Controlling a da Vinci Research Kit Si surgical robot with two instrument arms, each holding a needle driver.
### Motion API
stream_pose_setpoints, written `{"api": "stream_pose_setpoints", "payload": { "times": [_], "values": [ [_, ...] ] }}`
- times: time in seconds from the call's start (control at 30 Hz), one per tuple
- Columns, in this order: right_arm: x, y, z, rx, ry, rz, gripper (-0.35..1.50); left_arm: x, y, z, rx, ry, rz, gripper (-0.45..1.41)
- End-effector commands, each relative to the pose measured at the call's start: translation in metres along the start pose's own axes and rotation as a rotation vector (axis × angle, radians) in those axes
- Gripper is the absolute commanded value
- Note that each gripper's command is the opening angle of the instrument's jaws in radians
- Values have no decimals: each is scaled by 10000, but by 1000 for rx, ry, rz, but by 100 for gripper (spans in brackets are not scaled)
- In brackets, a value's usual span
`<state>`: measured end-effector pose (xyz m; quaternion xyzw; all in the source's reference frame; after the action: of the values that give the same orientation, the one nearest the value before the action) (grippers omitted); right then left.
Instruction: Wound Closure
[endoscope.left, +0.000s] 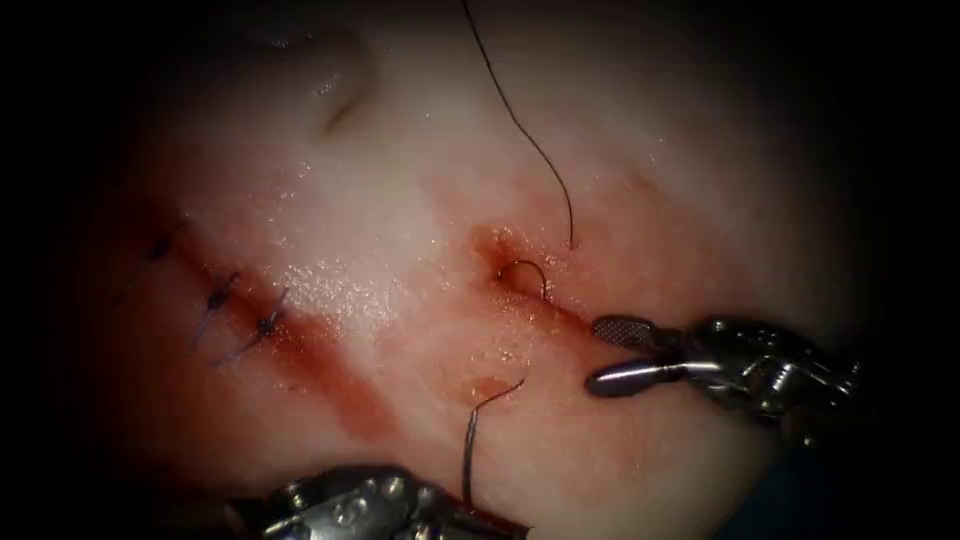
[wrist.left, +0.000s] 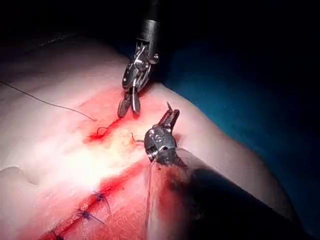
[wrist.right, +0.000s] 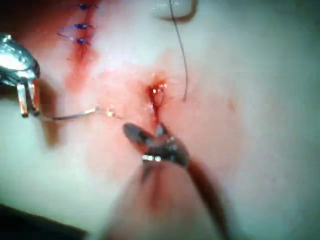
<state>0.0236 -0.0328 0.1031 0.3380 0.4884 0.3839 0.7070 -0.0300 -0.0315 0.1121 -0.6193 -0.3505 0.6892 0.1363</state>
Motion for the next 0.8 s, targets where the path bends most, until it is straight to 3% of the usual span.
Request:
{"api": "stream_pose_setpoints", "payload": {
  "times": [0.03, 0.13, 0.47, 0.8],
  "values": [
    [-4, 1, 11, 2, 0, -1, 108, -3, -2, 4, -3, -2, 20, -45],
    [-6, 1, 13, 1, 0, -3, 108, 21, -6, -10, 43, -31, 129, -45],
    [-6, 0, 14, 0, -3, -3, 108, 88, -33, -39, 127, -128, 316, -45],
    [-7, -1, 13, 3, -5, -4, 108, 115, -52, -35, 154, -133, 361, -45]
  ]
}}
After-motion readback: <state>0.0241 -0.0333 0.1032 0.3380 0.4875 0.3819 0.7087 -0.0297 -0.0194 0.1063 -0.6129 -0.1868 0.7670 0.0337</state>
